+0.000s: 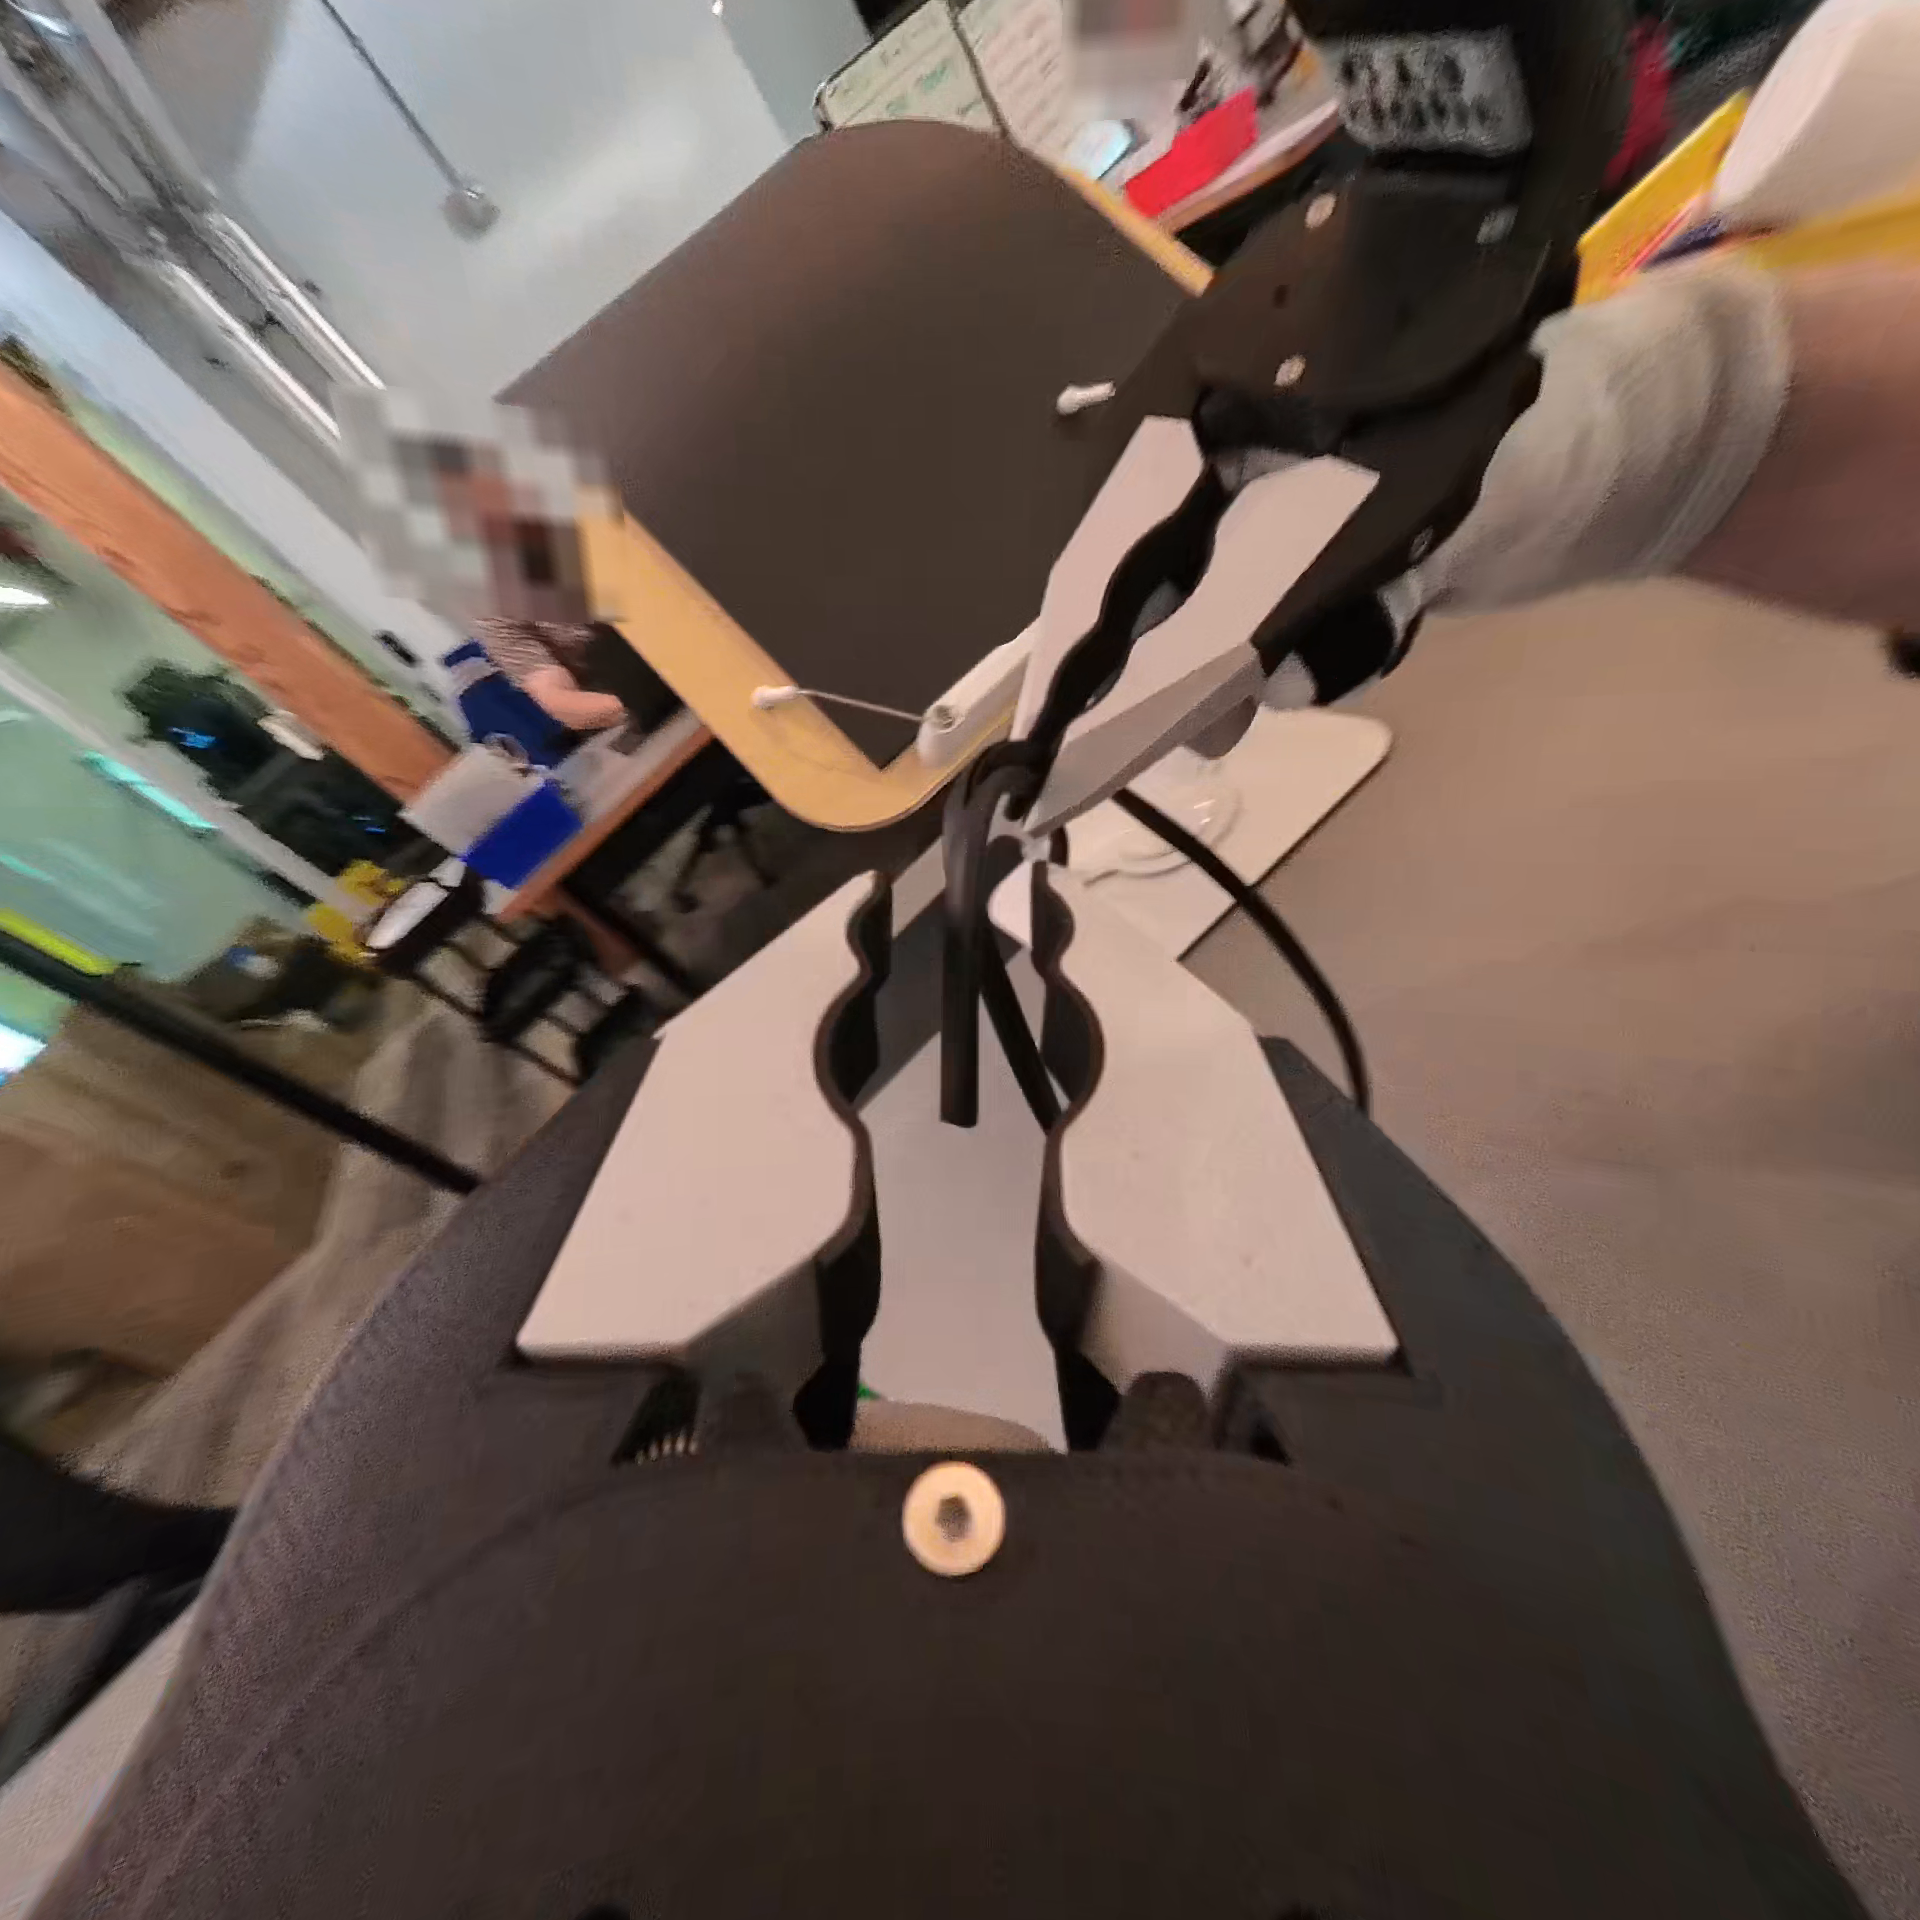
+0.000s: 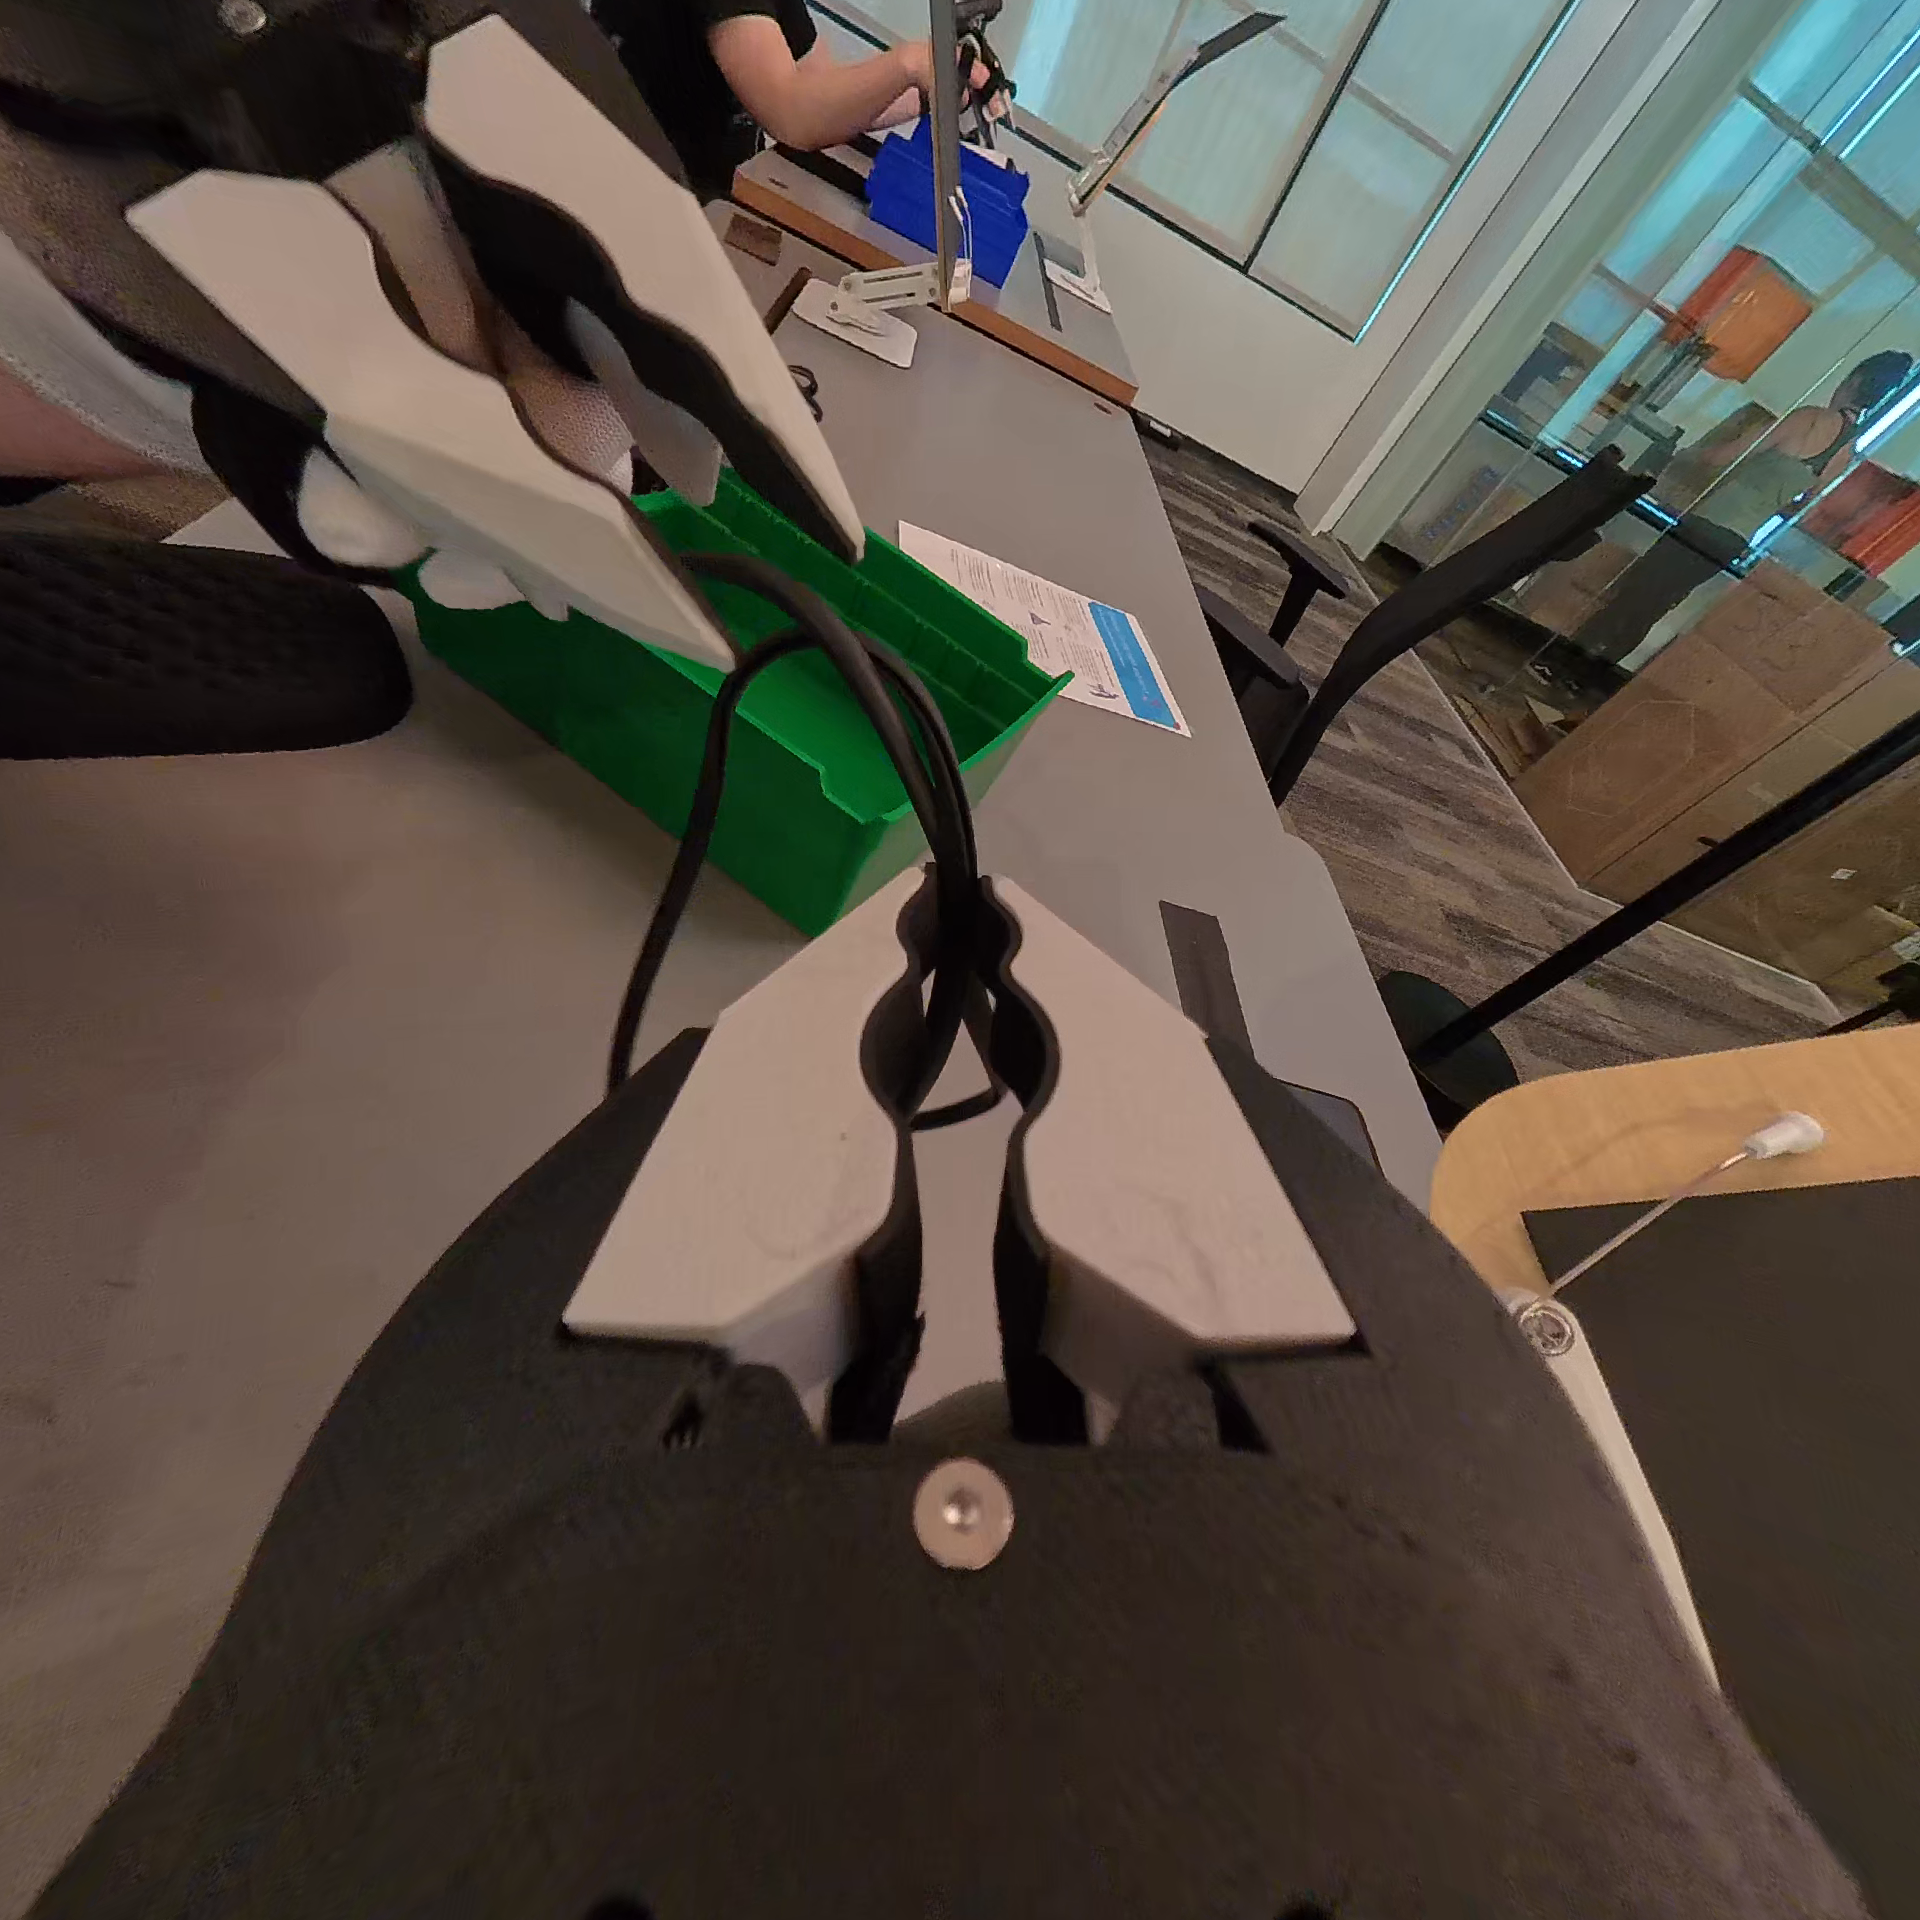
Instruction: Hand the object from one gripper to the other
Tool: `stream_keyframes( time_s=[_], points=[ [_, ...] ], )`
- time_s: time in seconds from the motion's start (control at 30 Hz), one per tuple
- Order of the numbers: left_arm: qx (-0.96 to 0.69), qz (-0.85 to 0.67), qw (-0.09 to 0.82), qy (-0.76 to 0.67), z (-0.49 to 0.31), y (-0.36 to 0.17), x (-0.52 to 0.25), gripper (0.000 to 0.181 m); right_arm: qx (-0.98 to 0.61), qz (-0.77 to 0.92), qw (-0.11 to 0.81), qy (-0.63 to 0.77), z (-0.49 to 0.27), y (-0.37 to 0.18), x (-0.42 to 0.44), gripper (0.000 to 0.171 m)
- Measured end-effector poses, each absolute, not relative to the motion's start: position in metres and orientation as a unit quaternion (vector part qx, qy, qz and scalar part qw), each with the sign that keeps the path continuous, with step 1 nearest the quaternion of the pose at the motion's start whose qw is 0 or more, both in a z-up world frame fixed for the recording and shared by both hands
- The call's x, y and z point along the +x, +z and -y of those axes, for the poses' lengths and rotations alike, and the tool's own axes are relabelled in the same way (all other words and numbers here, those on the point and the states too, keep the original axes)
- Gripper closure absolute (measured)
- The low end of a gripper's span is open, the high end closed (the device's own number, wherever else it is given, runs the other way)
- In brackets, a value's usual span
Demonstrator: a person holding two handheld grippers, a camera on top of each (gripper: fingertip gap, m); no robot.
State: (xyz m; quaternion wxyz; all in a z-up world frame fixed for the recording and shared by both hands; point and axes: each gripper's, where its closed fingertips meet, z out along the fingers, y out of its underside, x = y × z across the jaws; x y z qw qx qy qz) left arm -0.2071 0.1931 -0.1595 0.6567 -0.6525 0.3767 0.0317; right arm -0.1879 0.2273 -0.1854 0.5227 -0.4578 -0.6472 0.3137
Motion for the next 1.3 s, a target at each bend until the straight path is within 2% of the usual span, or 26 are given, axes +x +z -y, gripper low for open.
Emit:
stream_keyframes(
  time_s=[0.1, 0.2, 0.43, 0.77, 0.97, 1.1, 1.3],
  points=[
    [-0.643, -0.379, 0.660, 0.087, -0.196, -0.160, -0.209, 0.173, -0.458, 0.648, 0.522, 0.312, -0.227, -0.184, -0.187, 0.169],
    [-0.635, -0.379, 0.666, 0.099, -0.194, -0.155, -0.209, 0.178, -0.458, 0.647, 0.522, 0.315, -0.227, -0.183, -0.186, 0.169],
    [-0.633, -0.396, 0.656, 0.111, -0.194, -0.145, -0.209, 0.178, -0.453, 0.633, 0.520, 0.351, -0.224, -0.179, -0.187, 0.169],
    [-0.628, -0.382, 0.669, 0.113, -0.197, -0.102, -0.224, 0.179, -0.434, 0.599, 0.515, 0.433, -0.217, -0.168, -0.187, 0.168],
    [-0.625, -0.348, 0.690, 0.114, -0.196, -0.076, -0.246, 0.179, -0.444, 0.599, 0.522, 0.413, -0.228, -0.172, -0.182, 0.170],
    [-0.636, -0.327, 0.692, 0.100, -0.193, -0.075, -0.261, 0.179, -0.443, 0.600, 0.531, 0.402, -0.230, -0.166, -0.176, 0.170],
    [-0.666, -0.330, 0.665, 0.066, -0.191, -0.104, -0.263, 0.178, -0.445, 0.593, 0.542, 0.396, -0.231, -0.153, -0.168, 0.170]
  ],
)
